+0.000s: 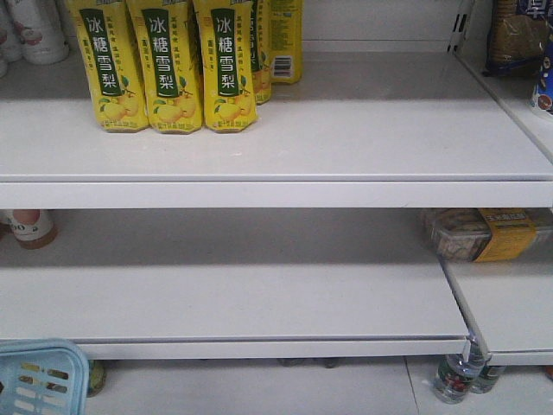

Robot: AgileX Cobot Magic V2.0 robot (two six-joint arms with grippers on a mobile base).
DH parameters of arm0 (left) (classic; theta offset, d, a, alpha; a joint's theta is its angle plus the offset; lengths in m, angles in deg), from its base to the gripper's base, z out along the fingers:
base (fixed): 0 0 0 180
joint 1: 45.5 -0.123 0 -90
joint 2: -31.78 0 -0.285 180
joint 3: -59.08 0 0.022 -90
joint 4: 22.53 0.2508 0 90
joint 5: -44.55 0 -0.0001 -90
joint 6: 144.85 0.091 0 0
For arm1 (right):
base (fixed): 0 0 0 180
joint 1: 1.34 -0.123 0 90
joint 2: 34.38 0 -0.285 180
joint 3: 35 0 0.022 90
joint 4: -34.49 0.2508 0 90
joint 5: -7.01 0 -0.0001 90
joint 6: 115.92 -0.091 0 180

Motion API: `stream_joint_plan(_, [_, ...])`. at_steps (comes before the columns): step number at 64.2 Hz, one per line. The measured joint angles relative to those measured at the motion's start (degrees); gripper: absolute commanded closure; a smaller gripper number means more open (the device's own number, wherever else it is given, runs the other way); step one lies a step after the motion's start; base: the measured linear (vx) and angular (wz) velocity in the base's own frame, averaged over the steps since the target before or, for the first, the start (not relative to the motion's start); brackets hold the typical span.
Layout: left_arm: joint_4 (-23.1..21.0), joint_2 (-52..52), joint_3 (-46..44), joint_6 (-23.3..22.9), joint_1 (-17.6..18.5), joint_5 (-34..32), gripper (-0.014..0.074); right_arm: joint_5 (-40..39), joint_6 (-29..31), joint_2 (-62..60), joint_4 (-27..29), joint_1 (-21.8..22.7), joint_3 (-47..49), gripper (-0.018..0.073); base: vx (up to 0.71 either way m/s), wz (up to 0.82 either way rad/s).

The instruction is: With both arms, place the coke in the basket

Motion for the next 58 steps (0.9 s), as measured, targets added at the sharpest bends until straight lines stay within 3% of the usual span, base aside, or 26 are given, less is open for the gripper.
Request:
stream_joint_plan(12, [-7.99, 0.52, 0.0, 13.01, -7.01, 1.62, 0.0603, 0.07, 0.0, 0.0, 0.0, 0.0, 0.0, 0.0561, 0.0, 0.0])
stream_joint_plan(21, [-10.0, 0.52, 0.0, 18.29, -9.78, 2.04, 0.0603, 0.07, 0.0, 0.0, 0.0, 0.0, -0.02, 0.0561, 0.0, 0.0])
stream_joint_plan(38, [-4.46, 0.52, 0.0, 16.95, -12.33, -1.93, 0.0603, 0.01, 0.0, 0.0, 0.0, 0.0, -0.02, 0.0561, 0.0, 0.0])
stream_joint_plan(58, [-2.23, 0.52, 0.0, 12.49, -13.75, -2.57, 0.0603, 0.01, 0.0, 0.0, 0.0, 0.0, -0.02, 0.0561, 0.0, 0.0])
